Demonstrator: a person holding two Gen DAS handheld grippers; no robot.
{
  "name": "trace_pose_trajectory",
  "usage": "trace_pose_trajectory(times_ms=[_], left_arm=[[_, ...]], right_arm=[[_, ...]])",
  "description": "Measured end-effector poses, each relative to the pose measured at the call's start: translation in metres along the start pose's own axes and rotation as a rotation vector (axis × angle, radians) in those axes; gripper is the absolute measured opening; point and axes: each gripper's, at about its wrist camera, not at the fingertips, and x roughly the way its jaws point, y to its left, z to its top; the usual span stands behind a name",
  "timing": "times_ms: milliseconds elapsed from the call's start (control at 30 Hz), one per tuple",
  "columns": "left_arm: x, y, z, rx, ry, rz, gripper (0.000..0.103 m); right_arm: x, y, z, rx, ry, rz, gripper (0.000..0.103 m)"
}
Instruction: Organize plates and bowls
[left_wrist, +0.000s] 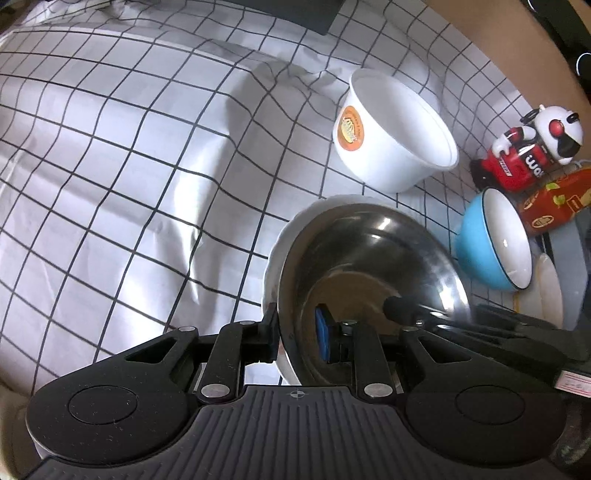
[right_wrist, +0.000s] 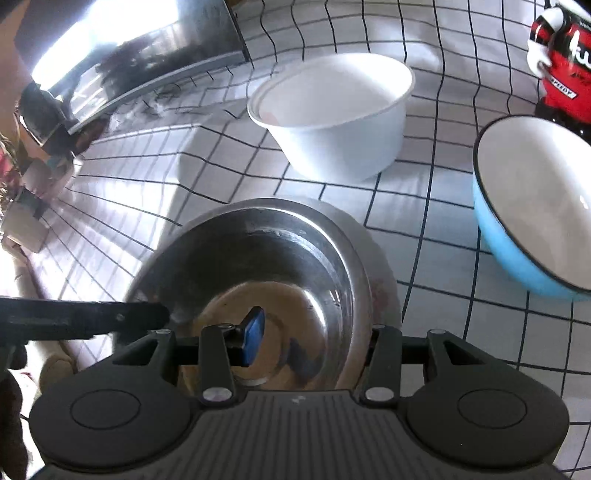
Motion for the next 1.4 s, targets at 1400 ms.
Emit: trace_pose_trajectory(times_ms=[1400], left_arm=[[0.003, 0.046, 0.018, -0.088, -0.063, 0.083, 0.028]], right_arm=[[0.021, 0.004, -0.004, 0.124, -0.018, 0.079, 0.053]])
